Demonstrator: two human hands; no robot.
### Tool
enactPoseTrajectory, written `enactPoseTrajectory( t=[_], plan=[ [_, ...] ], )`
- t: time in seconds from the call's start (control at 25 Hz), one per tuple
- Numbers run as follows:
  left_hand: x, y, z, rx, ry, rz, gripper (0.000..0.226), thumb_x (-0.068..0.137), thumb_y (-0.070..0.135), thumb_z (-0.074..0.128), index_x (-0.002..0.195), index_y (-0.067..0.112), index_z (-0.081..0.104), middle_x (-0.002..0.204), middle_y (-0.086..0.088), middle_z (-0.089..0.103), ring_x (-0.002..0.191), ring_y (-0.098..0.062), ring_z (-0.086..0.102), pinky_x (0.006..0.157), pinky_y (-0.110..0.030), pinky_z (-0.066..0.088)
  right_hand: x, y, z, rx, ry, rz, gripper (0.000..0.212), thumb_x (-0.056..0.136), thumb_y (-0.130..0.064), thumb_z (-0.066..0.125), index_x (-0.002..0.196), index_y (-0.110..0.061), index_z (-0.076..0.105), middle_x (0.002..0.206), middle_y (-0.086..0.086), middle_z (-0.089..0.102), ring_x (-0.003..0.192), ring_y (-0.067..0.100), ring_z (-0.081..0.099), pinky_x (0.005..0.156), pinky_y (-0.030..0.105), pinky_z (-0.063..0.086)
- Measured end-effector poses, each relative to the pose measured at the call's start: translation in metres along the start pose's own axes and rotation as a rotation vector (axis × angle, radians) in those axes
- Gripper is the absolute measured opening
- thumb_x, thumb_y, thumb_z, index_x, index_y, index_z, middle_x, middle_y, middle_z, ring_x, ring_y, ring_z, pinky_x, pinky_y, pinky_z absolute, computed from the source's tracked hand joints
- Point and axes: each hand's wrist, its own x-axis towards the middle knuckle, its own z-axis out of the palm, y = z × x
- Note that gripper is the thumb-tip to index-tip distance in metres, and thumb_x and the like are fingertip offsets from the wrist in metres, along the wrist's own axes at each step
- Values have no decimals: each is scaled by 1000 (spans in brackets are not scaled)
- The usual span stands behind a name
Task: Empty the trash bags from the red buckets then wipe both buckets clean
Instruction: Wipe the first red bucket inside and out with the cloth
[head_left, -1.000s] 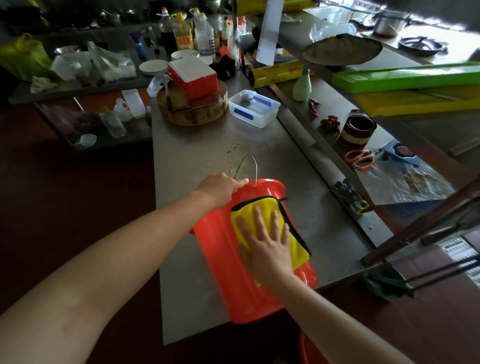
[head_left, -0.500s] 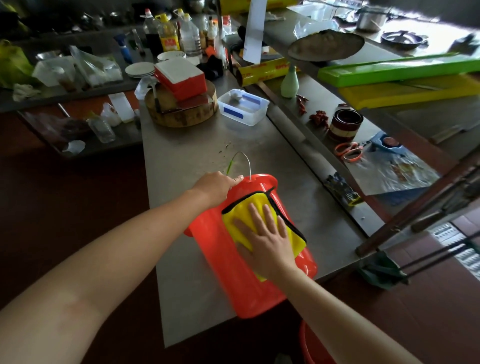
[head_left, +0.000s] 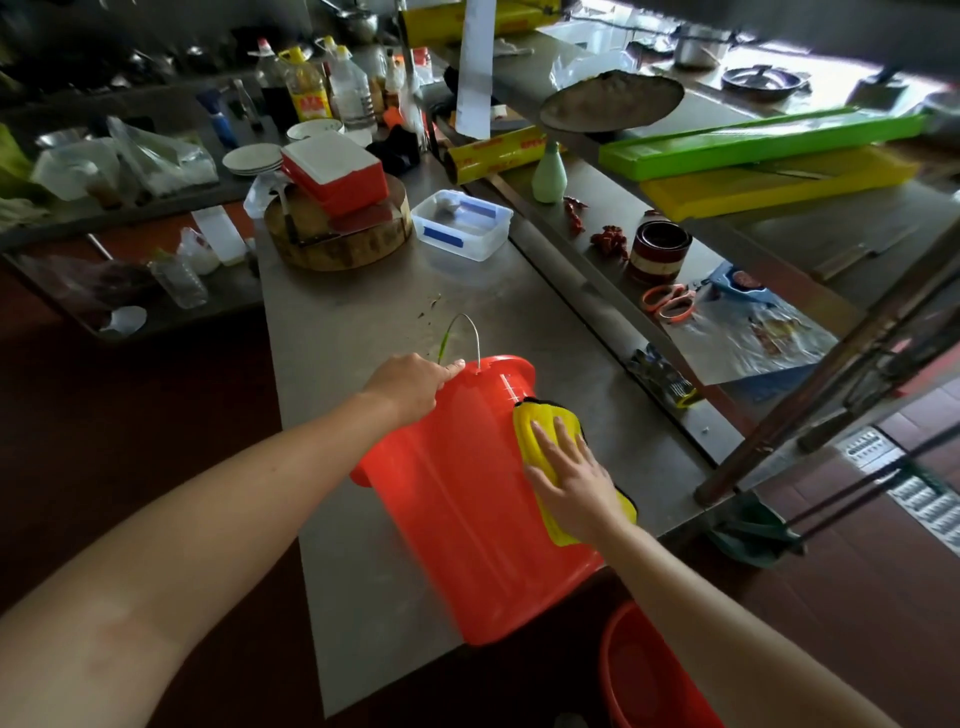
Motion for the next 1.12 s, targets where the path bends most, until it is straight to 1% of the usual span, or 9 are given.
enactPoseTrajectory(
  t=[0.08,0.2,0.36,0.48,0.6,0.8,0.92,1.04,1.12],
  plan=[
    [1,1,0,13,-2,2,67,93,14,49,151,43,35,116,-12,69,104,-35,64,83,-36,50,-20,-22,18,-161,127,-122,63,94,-76,21,151,-62,-2,166,-16,-11,155,30,-9,122,55,10],
    [4,6,-2,42,-5,10,67,93,13,47,151,43,34,115,-16,68,103,-37,64,82,-38,51,-49,-61,51,-358,235,-323,60,97,-65,32,154,-53,20,169,-8,7,154,41,-2,119,64,7],
    [2,4,0,78,-22,34,75,90,5,41,154,42,28,111,-17,67,99,-38,65,80,-40,52,-56,-72,72,-477,267,-470,58,95,-57,44,152,-47,34,168,-6,17,155,39,4,118,66,11],
    [-1,1,2,97,-18,55,78,88,4,42,155,40,27,113,-13,69,100,-38,65,81,-41,53,-46,-53,58,-423,269,-439,59,96,-64,39,153,-52,28,169,-9,9,156,30,1,122,60,14],
    [-4,-2,5,74,-4,50,78,87,4,43,154,42,27,120,-10,68,103,-37,65,82,-41,51,-33,-22,36,-266,236,-239,60,94,-77,22,152,-62,10,169,-12,1,156,26,1,121,54,19],
    [-16,-4,8,19,27,7,80,85,5,45,153,44,30,117,-11,70,101,-37,65,83,-40,52,-18,29,10,227,-32,121,51,87,-84,26,131,-81,0,167,-20,1,154,21,14,119,52,28],
    [-15,-2,7,25,23,-17,79,86,6,45,153,45,29,112,-15,70,99,-38,66,82,-40,52,-24,29,14,245,-16,71,55,86,-84,24,136,-77,2,166,-22,-3,155,21,7,121,54,23],
    [-18,-3,6,16,14,-23,80,85,4,44,153,44,30,109,-14,70,98,-38,66,81,-40,52,-40,6,32,1,104,-100,57,91,-79,20,143,-74,-3,163,-25,-13,156,24,-4,121,55,19],
    [-21,-6,7,4,19,-27,80,84,3,45,152,44,31,108,-13,71,96,-38,66,81,-41,53,-54,-13,46,-157,206,-231,59,96,-71,26,150,-64,5,167,-17,-6,155,32,-5,121,58,19]
  ],
)
